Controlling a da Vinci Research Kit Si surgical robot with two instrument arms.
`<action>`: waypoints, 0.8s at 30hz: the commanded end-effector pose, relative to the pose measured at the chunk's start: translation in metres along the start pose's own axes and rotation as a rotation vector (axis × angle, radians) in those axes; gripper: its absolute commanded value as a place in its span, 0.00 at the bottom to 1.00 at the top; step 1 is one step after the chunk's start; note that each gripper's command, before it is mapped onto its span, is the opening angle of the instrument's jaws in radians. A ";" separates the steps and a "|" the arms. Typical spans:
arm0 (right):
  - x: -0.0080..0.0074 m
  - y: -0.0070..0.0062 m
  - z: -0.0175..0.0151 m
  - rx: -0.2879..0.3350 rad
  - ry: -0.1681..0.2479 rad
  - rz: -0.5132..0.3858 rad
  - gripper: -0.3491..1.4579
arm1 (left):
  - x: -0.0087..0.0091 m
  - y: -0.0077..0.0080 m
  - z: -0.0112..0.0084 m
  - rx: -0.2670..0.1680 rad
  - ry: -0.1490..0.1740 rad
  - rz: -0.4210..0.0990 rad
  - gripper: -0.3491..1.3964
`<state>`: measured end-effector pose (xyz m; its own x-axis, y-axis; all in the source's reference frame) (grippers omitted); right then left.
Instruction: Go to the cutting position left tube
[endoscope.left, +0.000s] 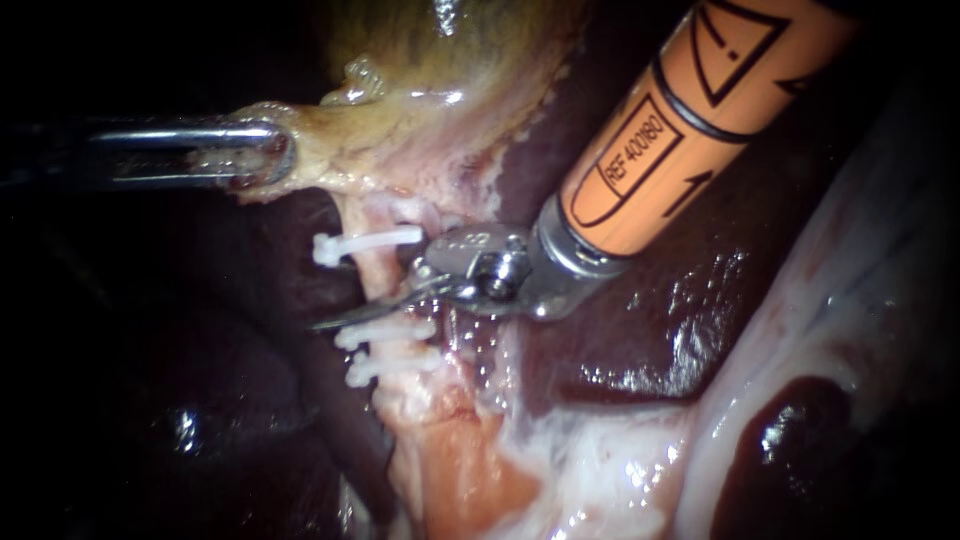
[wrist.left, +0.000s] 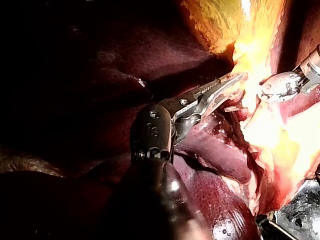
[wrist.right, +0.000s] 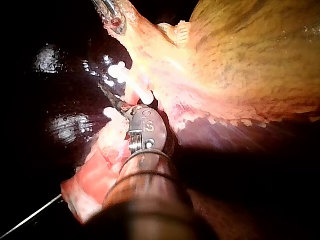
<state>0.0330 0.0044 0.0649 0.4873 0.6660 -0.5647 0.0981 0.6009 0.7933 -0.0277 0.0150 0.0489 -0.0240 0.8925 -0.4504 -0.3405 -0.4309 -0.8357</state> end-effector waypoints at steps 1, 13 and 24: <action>0.0002 -0.0002 0.0001 0.010 0.011 0.000 0.99 | 0.0000 -0.0001 0.0001 0.000 0.000 0.000 0.00; 0.0027 -0.0050 0.0002 0.160 0.094 0.007 0.99 | 0.0000 -0.0001 0.0001 0.000 0.000 0.000 0.00; 0.0048 -0.0075 -0.0001 0.220 0.130 0.004 0.98 | 0.0000 -0.0002 0.0001 0.000 0.000 0.000 0.00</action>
<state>0.0345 0.0032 0.0562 0.3740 0.7273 -0.5755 0.2907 0.4973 0.8174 -0.0277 0.0151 0.0491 -0.0241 0.8925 -0.4504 -0.3413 -0.4308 -0.8354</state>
